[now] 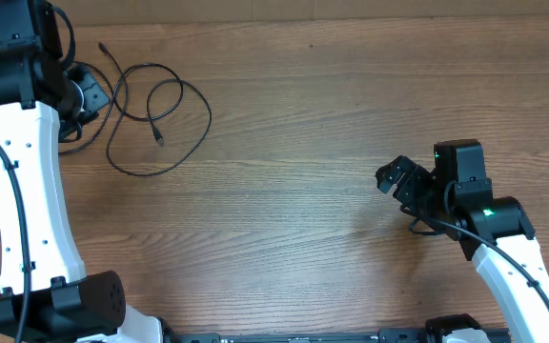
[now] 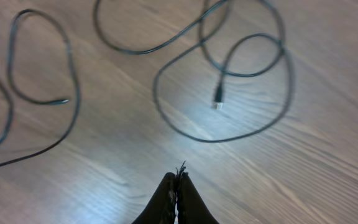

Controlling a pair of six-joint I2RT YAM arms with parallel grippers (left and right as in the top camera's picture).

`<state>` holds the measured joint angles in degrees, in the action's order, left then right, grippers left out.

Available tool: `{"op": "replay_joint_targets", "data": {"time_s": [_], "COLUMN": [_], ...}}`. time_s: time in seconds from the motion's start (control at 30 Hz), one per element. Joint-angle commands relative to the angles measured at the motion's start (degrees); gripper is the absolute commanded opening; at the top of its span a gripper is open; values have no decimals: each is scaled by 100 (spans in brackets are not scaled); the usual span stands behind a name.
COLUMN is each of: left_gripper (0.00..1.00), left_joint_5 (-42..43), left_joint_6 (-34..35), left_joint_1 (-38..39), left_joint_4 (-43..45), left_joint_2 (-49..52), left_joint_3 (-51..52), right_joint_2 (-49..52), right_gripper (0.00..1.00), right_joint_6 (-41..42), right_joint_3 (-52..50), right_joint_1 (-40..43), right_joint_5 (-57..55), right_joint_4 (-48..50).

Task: Untangle cables

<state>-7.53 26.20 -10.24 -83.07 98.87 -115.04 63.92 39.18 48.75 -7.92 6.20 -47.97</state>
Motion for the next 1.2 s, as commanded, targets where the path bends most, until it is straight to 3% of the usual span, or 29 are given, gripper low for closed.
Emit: {"op": "replay_joint_targets", "data": {"time_s": [0.0,0.17,0.23,0.27,0.3,0.33,0.37,0.77,0.83,1.1,1.17], "left_gripper": [4,5,31,61,81,94,98,100,96,84,70], "left_joint_5": [-680,-138,-118,-118,-116,-118,-116,450,483,455,433], "left_joint_6": [205,267,474,625,758,909,1086,3742,4065,4194,4011], "left_joint_1": [-31,15,68,87,90,90,90,90,90,90,90], "left_joint_4": [-22,-2,-4,33,98,177,284,1659,1976,3493,3897], "left_joint_2": [44,94,116,120,120,120,120,120,120,122,122], "left_joint_3": [57,181,481,684,907,1132,1390,3469,3773,4704,4854], "right_joint_2": [-15,-15,-15,-15,-15,-15,-15,-15,-15,-15,-15], "right_gripper": [100,100,100,100,100,100,100,100,100,100,100], "right_joint_6": [-26,-26,-26,-26,-26,-26,-26,-26,-26,-26,-26], "right_joint_3": [114,114,114,114,114,114,114,114,114,114,114], "right_joint_1": [-15,-15,-15,-15,-15,-15,-15,-15,-15,-15,-15], "right_joint_5": [33,35,33,33,33,33,33,33,35,33,33], "right_joint_4": [24,24,24,24,24,24,24,24,24,24,24]}}
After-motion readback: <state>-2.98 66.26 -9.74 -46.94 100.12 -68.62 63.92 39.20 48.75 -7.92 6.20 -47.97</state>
